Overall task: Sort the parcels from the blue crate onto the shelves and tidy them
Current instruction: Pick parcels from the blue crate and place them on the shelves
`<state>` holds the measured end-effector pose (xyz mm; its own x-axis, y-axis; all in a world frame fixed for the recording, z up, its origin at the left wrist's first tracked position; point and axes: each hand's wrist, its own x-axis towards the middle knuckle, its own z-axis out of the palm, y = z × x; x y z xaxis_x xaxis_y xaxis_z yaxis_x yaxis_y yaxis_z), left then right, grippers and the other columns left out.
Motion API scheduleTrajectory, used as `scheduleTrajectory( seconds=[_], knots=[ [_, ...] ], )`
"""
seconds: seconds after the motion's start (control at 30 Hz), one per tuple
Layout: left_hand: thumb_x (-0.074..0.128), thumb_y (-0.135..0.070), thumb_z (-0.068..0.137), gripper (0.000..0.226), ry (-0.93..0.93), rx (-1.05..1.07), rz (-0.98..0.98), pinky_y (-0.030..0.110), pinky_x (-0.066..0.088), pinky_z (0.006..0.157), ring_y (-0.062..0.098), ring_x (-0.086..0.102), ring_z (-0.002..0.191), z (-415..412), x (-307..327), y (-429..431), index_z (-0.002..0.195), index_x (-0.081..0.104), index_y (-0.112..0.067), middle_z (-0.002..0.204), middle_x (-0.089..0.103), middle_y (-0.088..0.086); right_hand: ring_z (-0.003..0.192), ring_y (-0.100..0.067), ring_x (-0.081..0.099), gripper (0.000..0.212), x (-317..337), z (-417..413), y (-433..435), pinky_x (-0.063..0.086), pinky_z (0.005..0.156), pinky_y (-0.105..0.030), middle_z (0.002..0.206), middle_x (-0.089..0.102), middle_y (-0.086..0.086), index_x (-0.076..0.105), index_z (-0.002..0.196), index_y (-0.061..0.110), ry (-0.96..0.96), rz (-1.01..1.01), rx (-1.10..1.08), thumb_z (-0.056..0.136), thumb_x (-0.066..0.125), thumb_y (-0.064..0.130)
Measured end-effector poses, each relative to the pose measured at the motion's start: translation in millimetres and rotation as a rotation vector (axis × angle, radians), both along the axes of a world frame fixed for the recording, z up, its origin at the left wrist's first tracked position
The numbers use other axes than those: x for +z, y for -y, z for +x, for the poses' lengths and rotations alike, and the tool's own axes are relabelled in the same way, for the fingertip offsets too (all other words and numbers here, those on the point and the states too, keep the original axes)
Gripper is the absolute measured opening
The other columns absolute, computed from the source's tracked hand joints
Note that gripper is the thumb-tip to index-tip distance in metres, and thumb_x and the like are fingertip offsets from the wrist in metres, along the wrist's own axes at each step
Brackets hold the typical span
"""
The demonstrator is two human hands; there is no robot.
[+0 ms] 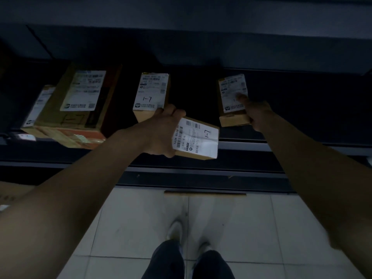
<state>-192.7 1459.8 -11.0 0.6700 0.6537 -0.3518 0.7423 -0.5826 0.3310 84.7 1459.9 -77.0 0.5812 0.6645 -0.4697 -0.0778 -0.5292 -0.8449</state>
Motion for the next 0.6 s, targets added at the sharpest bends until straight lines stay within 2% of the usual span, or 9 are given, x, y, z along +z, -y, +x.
scheduleTrajectory(
  seconds=[0.1, 0.27, 0.37, 0.43, 0.53, 0.6],
  knots=[
    [0.081, -0.014, 0.063, 0.111, -0.014, -0.001, -0.011, 0.032, 0.040, 0.102, 0.018, 0.025, 0.129, 6, 0, -1, 0.147, 0.010, -0.022, 0.141, 0.015, 0.000, 0.103, -0.024, 0.065, 0.067, -6, 12, -3, 0.053, 0.094, -0.040, 0.118, 0.067, -0.009, 0.061, 0.123, 0.005, 0.008, -0.003, -0.022, 0.074, 0.079, 0.047],
    [0.079, -0.007, 0.064, 0.110, -0.004, 0.000, -0.020, 0.031, 0.049, 0.091, 0.016, 0.033, 0.123, 20, 5, -6, 0.147, 0.010, -0.030, 0.139, 0.017, -0.001, 0.107, -0.026, 0.062, 0.085, -23, 30, -4, 0.052, 0.095, -0.042, 0.124, 0.063, -0.010, 0.055, 0.130, 0.004, 0.043, 0.005, -0.043, 0.066, 0.080, 0.053],
    [0.081, -0.018, 0.067, 0.108, 0.029, -0.030, 0.006, 0.029, 0.045, 0.094, 0.013, 0.032, 0.124, 31, 5, -7, 0.147, 0.011, -0.032, 0.138, 0.019, -0.004, 0.105, -0.026, 0.063, 0.068, -19, 26, 2, 0.053, 0.094, -0.041, 0.118, 0.065, -0.010, 0.057, 0.126, 0.001, 0.109, -0.009, -0.080, 0.078, 0.077, 0.045],
    [0.082, -0.025, 0.069, 0.107, 0.026, -0.051, 0.015, 0.025, 0.041, 0.094, 0.013, 0.032, 0.125, 39, 5, -9, 0.147, 0.010, -0.032, 0.142, 0.014, -0.004, 0.103, -0.028, 0.065, 0.064, -15, 24, 7, 0.054, 0.092, -0.042, 0.118, 0.066, -0.013, 0.057, 0.125, 0.000, 0.118, -0.017, -0.075, 0.080, 0.076, 0.042],
    [0.076, -0.006, 0.070, 0.108, -0.003, -0.077, 0.005, 0.020, 0.044, 0.081, 0.017, 0.035, 0.121, 52, 7, -18, 0.148, 0.006, -0.032, 0.147, 0.002, -0.003, 0.104, -0.027, 0.064, 0.057, -6, 22, 12, 0.054, 0.084, -0.035, 0.118, 0.064, -0.013, 0.056, 0.127, 0.000, 0.168, -0.041, -0.073, 0.086, 0.071, 0.036],
    [0.071, 0.003, 0.069, 0.107, -0.004, -0.093, -0.008, 0.015, 0.048, 0.063, 0.016, 0.040, 0.110, 59, 8, -25, 0.148, 0.009, -0.033, 0.148, 0.001, -0.001, 0.107, -0.026, 0.061, 0.048, -2, 21, 17, 0.047, 0.067, -0.024, 0.121, 0.062, -0.014, 0.054, 0.128, 0.001, 0.290, -0.106, -0.062, 0.093, 0.061, 0.033]
  ],
)
